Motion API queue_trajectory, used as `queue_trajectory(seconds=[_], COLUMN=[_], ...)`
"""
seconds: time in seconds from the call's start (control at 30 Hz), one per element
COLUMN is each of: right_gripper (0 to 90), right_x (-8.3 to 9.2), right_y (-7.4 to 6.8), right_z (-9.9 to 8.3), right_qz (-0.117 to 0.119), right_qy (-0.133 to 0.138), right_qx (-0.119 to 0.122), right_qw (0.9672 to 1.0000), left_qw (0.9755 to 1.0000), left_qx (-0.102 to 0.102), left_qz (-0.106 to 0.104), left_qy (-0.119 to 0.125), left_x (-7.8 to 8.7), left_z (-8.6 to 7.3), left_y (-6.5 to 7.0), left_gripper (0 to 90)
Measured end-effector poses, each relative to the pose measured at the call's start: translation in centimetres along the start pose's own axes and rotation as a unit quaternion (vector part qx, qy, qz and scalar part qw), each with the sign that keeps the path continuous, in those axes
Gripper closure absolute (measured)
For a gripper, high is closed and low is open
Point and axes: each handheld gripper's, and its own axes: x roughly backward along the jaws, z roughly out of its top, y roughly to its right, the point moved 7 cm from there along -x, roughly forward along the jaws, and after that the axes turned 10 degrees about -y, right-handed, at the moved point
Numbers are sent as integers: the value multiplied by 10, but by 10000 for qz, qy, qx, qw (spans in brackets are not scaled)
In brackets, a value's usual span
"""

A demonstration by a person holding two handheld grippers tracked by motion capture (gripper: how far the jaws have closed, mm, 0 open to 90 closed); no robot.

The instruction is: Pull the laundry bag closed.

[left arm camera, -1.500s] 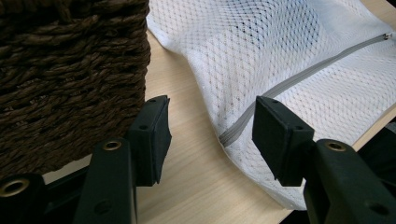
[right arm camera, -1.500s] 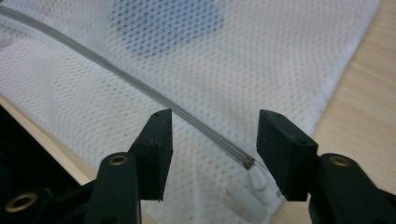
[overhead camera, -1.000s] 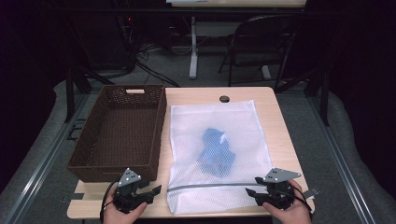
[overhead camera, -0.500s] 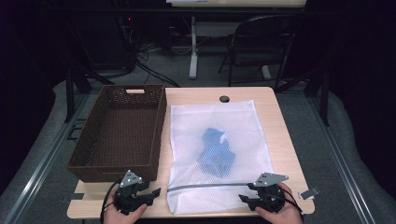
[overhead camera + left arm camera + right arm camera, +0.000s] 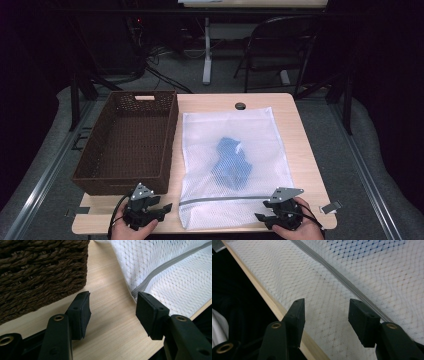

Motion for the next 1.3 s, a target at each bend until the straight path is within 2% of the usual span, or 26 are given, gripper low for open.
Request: queue_trajectory(seconds=[0.37,0.73,1.3], right_gripper=[486,483,473], right_x=[-4,-4,-4], right_y=[-7,-5,-1], right_z=[-4,-5,-5], right_qz=[22,22,-9], right_qy=[14,86,212], right_qx=[35,92,-32], right_qw=[10000,9999,9998], left_qw=[10000,9999,9999], left_qx=[-45,-54,-32], left_qz=[17,-3,-42], left_qy=[-36,-89,-144], left_x=[-3,-5,-8], left_z=[0,-1,-1], left_y=[1,1,0], left_gripper=[453,459,458])
